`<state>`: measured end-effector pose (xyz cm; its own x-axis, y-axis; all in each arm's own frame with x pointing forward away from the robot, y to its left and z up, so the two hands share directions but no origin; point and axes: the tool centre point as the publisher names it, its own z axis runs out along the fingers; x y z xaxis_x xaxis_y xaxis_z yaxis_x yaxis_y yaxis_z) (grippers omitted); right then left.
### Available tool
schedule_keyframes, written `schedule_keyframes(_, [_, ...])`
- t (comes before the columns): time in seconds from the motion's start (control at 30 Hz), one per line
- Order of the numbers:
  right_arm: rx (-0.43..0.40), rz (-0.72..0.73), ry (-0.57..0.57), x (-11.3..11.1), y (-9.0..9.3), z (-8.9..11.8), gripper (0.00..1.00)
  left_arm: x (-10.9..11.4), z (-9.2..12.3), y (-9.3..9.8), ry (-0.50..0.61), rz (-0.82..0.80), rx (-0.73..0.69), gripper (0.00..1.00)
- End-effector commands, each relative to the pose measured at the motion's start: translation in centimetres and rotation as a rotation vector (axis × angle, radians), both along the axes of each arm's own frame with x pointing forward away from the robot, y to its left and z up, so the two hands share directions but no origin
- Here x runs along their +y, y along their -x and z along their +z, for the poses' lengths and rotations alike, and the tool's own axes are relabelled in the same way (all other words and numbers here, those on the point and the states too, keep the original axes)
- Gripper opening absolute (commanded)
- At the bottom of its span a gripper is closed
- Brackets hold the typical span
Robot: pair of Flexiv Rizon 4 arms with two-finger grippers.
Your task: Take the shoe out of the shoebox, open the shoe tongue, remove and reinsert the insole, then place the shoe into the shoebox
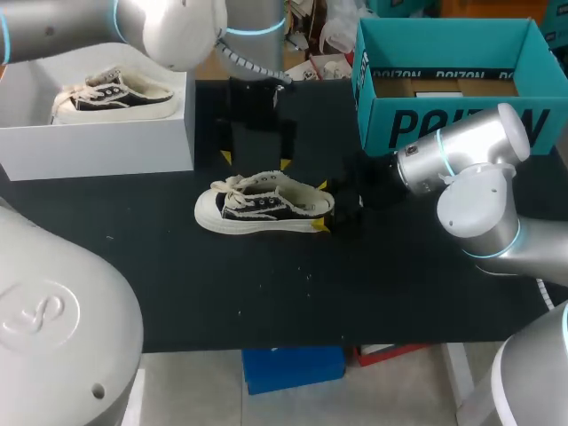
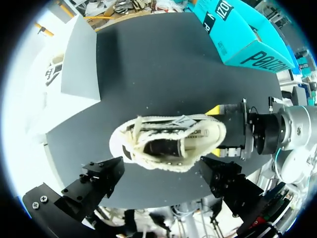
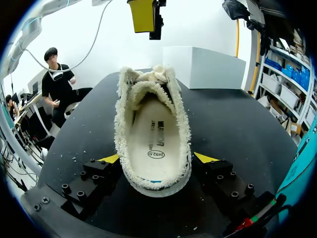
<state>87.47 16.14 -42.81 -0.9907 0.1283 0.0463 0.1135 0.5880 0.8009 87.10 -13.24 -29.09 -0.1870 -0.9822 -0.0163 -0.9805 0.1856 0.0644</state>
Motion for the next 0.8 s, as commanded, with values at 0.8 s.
schedule_keyframes(0.8, [0.001,-0.002,0.003,0.1,0.0,0.0,0.0,-2.2,-6.0,0.8,-0.397,0.039,-0.047,1.0])
